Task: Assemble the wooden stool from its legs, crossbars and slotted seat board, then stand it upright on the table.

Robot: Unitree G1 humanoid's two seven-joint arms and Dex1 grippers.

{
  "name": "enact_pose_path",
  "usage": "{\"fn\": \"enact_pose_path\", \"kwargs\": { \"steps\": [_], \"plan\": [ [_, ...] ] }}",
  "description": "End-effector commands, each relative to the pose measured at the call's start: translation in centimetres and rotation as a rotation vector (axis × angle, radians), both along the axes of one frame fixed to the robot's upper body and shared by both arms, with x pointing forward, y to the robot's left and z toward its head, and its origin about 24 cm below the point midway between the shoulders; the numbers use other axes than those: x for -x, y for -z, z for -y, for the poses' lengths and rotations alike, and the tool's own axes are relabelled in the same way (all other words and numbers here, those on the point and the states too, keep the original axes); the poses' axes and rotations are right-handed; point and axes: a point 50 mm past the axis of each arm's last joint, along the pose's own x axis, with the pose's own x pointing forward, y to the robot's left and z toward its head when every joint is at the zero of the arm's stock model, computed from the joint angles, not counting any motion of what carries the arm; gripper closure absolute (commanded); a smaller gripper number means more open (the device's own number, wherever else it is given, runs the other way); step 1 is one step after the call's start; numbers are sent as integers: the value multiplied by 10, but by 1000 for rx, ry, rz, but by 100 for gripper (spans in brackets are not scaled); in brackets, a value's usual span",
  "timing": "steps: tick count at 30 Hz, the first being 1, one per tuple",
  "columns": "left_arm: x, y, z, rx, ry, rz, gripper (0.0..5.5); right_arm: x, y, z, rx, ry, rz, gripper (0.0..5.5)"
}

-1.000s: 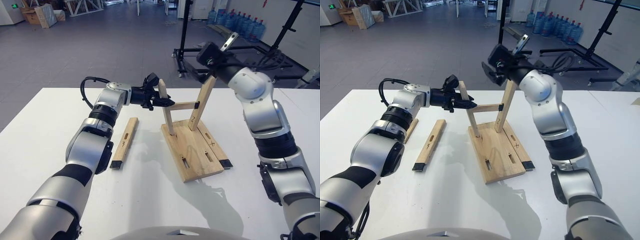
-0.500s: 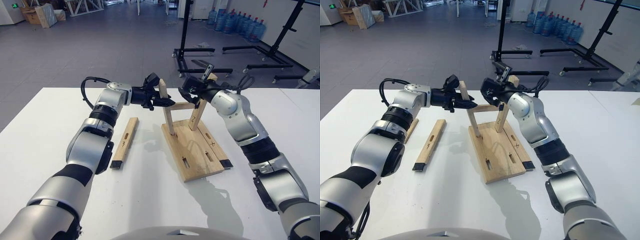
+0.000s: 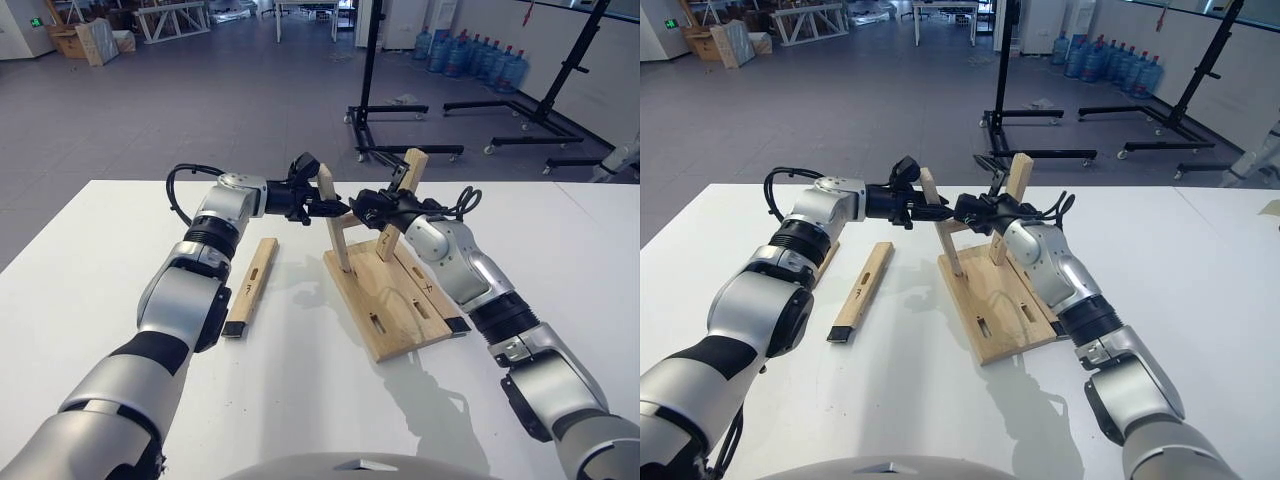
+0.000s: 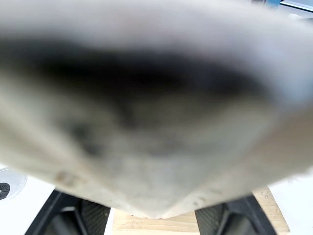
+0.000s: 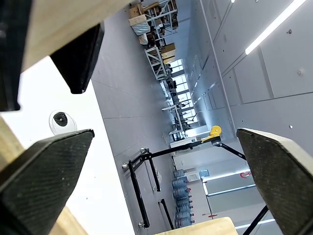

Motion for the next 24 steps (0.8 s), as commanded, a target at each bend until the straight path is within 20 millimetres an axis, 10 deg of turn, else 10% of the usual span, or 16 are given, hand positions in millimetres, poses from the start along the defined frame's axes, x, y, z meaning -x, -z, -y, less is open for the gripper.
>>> {"fn": "enact_pose_path", "kwargs": {
  "steps": [1, 15, 24],
  "plan": [
    [8, 29, 14, -19, -1, -110, 348, 40, 118, 16, 128, 68, -456, 10],
    [14, 10, 22, -128, 73, 244, 348, 41, 113, 22, 43, 93, -448, 10],
    [19, 22, 17, 20, 53, -19, 348, 42, 113, 18, 43, 79, -453, 10]
  ]
}}
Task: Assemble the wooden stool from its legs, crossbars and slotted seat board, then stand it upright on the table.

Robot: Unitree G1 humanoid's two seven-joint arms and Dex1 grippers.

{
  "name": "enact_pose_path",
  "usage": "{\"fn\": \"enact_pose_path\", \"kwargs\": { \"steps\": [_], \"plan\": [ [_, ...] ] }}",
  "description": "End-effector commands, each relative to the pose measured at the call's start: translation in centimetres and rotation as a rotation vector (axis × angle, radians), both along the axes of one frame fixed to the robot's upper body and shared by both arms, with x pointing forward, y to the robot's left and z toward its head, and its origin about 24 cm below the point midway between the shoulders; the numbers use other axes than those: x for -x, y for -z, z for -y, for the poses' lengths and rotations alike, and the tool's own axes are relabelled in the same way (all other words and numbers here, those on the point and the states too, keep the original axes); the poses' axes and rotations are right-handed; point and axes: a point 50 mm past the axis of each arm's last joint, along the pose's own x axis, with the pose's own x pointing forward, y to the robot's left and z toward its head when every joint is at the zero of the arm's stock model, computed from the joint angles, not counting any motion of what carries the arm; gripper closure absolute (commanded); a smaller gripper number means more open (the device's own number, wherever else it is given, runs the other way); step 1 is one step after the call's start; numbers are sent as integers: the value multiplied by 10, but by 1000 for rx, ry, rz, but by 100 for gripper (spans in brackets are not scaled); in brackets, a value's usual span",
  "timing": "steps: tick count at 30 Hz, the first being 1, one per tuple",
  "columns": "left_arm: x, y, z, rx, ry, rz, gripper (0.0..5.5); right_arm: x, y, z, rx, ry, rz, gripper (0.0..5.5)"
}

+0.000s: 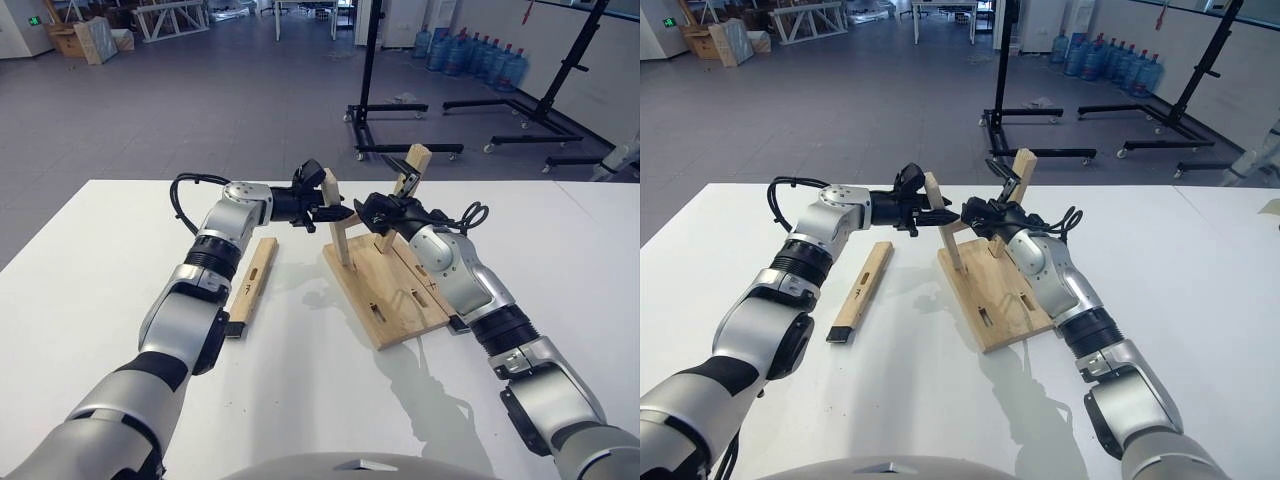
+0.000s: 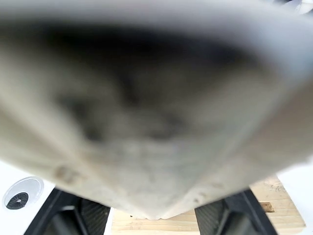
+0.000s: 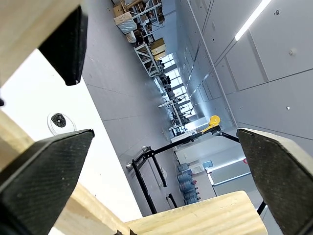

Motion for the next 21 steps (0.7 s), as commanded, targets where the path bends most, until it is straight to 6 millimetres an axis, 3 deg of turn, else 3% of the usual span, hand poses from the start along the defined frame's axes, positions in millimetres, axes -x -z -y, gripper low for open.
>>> {"fn": "enact_pose_path", "kwargs": {
  "steps": [1, 8, 9, 18, 21],
  "plan": [
    [8, 13, 9, 49, 70, -141, 348, 37, 104, 10, 138, 15, -462, 10],
    [4, 5, 5, 157, 41, -195, 348, 39, 111, 12, 152, 30, -481, 10],
    [4, 5, 4, 159, 37, -196, 311, 40, 111, 12, 151, 31, -482, 10],
    [4, 8, 3, 127, 8, -159, 171, 38, 113, 11, 152, 35, -487, 10],
    [1, 9, -6, 98, -40, -137, 116, 34, 108, 7, 130, 35, -469, 10]
  ]
}}
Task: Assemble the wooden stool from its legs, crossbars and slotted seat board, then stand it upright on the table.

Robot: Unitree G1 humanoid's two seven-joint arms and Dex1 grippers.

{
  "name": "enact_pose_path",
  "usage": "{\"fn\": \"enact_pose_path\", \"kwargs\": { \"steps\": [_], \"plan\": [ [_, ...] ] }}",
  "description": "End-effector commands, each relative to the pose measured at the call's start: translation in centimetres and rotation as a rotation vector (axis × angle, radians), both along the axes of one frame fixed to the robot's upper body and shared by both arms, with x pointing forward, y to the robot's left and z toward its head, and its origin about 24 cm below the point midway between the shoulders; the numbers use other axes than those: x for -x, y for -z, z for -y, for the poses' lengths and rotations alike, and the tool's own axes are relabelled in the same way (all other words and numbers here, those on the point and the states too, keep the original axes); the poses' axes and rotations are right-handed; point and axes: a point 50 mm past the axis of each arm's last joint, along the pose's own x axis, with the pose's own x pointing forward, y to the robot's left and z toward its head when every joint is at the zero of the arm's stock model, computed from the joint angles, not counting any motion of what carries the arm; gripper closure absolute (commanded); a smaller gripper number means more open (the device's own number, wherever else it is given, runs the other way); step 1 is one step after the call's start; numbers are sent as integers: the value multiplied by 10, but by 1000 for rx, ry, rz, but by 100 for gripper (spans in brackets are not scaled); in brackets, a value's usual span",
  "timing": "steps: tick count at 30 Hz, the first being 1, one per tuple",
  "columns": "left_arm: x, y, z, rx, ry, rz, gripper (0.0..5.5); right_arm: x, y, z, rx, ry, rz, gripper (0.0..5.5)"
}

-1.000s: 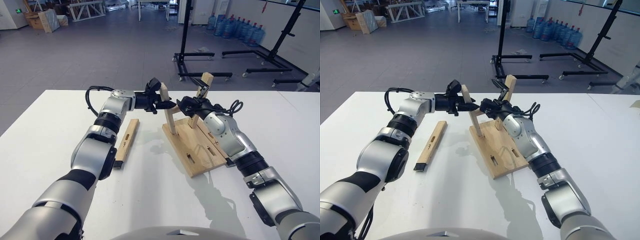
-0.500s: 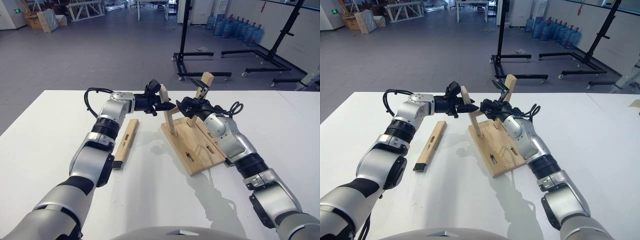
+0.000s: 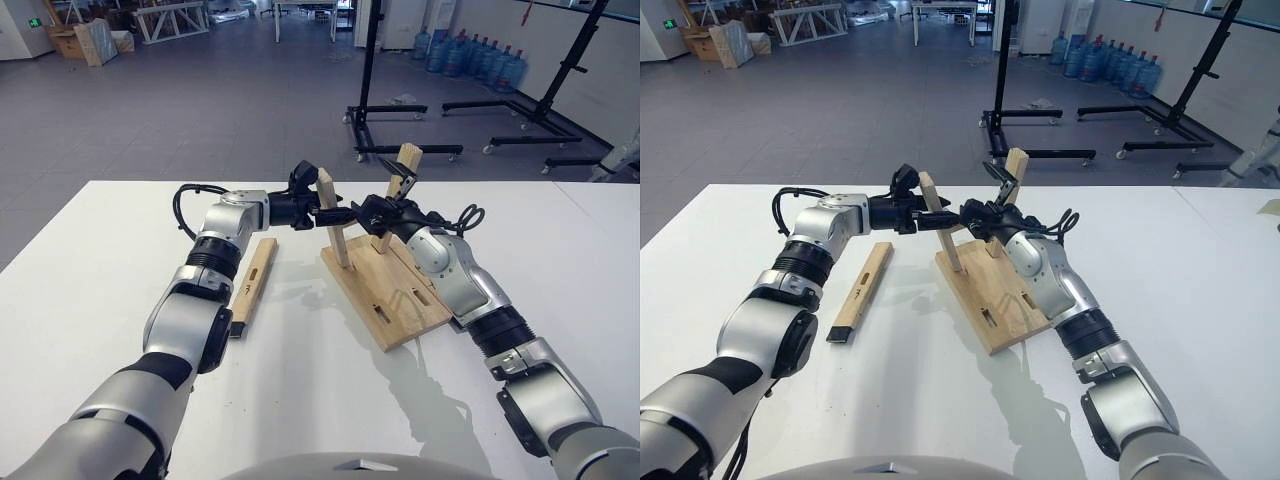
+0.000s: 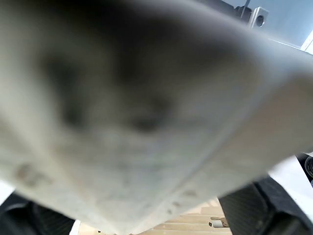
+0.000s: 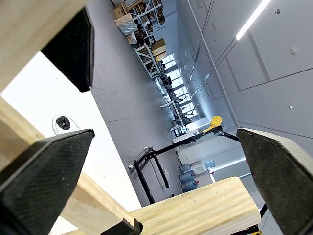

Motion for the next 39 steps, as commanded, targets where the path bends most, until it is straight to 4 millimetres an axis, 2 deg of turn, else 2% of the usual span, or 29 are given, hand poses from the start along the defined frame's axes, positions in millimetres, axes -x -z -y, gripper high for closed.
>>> {"fn": "enact_pose_path", "kwargs": {
  "steps": [1, 4, 8, 11, 14, 18, 20, 24, 29, 33, 36, 39],
  "plan": [
    [-1, 3, -7, -51, -41, 19, 103, 32, 100, 8, 116, 36, -441, 10],
    [-3, -4, -23, -63, -101, 51, 85, 21, 75, -4, 7, 23, -370, 10],
    [-9, -23, -46, -28, -202, 91, 85, 9, 12, -19, -158, -48, -214, 10],
    [-6, -34, -53, -9, -214, 132, 85, 4, -31, -20, -207, -75, -120, 10],
    [0, -46, -54, 43, -203, 165, 85, 2, -63, -17, -224, -77, -58, 10],
    [4, -56, -55, 96, -201, 182, 85, 4, -83, -13, -216, -80, -14, 10],
    [2, -64, -62, 119, -234, 196, 85, 4, -93, -13, -248, -86, 4, 10],
    [-1, -84, -77, 160, -308, 234, 85, -1, -90, -28, -251, -99, 23, 10],
    [-3, -123, -113, 253, -485, 339, 85, -23, -81, -53, -173, -89, 1, 10],
    [13, -151, -139, 416, -603, 416, 85, -41, -108, -66, -108, -103, 70, 10],
    [21, -153, -158, 465, -755, 417, 85, -52, -127, -61, -57, -98, 114, 10],
    [28, -128, -181, 430, -928, 309, 85, -58, -130, -52, 12, -97, 111, 10]
  ]
}}
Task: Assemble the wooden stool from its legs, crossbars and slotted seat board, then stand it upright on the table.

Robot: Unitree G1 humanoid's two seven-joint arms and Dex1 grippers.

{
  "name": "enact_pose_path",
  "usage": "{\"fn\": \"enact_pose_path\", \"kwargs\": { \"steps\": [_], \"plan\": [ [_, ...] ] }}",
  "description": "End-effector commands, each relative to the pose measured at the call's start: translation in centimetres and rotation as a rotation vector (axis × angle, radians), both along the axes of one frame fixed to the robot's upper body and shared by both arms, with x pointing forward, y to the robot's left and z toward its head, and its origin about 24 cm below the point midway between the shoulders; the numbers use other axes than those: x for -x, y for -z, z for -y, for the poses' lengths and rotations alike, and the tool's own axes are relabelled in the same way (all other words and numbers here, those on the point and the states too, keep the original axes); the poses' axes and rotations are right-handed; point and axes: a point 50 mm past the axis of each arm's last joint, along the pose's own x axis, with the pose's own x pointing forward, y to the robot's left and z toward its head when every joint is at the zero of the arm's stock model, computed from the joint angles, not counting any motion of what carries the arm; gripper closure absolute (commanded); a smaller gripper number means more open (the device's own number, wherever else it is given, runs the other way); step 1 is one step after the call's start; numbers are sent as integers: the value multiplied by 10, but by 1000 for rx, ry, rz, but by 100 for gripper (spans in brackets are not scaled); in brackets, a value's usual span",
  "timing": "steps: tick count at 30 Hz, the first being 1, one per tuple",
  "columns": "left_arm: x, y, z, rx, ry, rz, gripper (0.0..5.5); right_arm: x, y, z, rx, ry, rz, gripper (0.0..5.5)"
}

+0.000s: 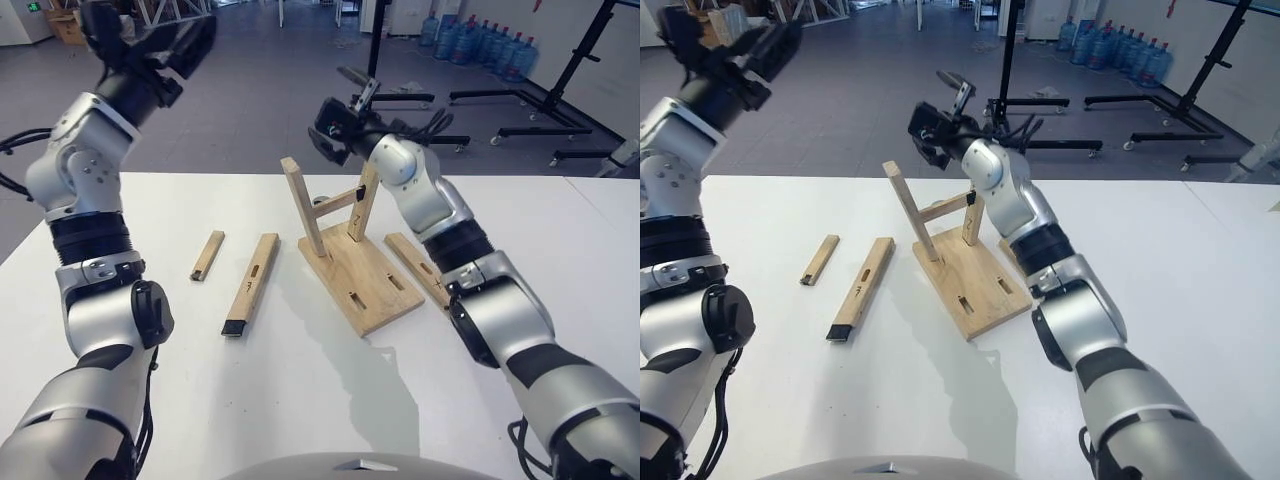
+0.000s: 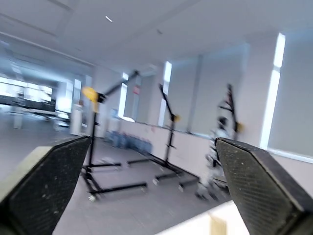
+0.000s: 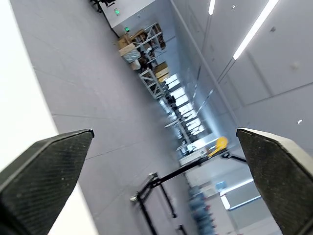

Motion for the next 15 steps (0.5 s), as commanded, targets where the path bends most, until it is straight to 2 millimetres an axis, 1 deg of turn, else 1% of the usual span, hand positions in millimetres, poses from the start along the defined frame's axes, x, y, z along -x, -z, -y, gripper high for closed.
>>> {"fn": "enact_pose_path", "kwargs": {
  "steps": [1, 2, 3, 4, 5, 6, 7, 10, 11, 12, 13, 14, 15],
  "plan": [
    [9, 37, -26, 24, -147, -186, 85, -7, -2, 15, 86, 19, -5, 10],
    [12, 46, -28, 11, -161, -222, 85, -8, 2, 19, 95, 23, -16, 10],
    [16, 58, -31, 3, -171, -271, 85, -8, 11, 23, 111, 25, -41, 10],
    [20, 70, -34, -4, -178, -311, 85, -8, 21, 26, 123, 28, -72, 10],
    [23, 83, -36, 1, -179, -357, 85, -6, 38, 30, 133, 28, -120, 10],
    [27, 98, -38, 5, -187, -399, 85, -3, 64, 33, 143, 32, -185, 10],
    [30, 108, -38, 13, -187, -426, 85, 1, 85, 35, 152, 35, -241, 10],
    [37, 134, -37, 34, -195, -486, 85, 18, 161, 43, 226, 69, -409, 10],
    [38, 141, -37, 40, -200, -501, 85, 22, 175, 45, 227, 74, -442, 10],
    [39, 145, -38, 45, -205, -510, 85, 20, 167, 42, 170, 72, -428, 10],
    [40, 148, -38, 51, -206, -515, 85, 13, 138, 36, 77, 51, -362, 10],
    [40, 148, -39, 47, -208, -511, 85, 7, 96, 28, -9, 13, -264, 10],
    [39, 148, -39, 47, -211, -510, 85, 6, 52, 21, -85, -30, -168, 10]
  ]
}}
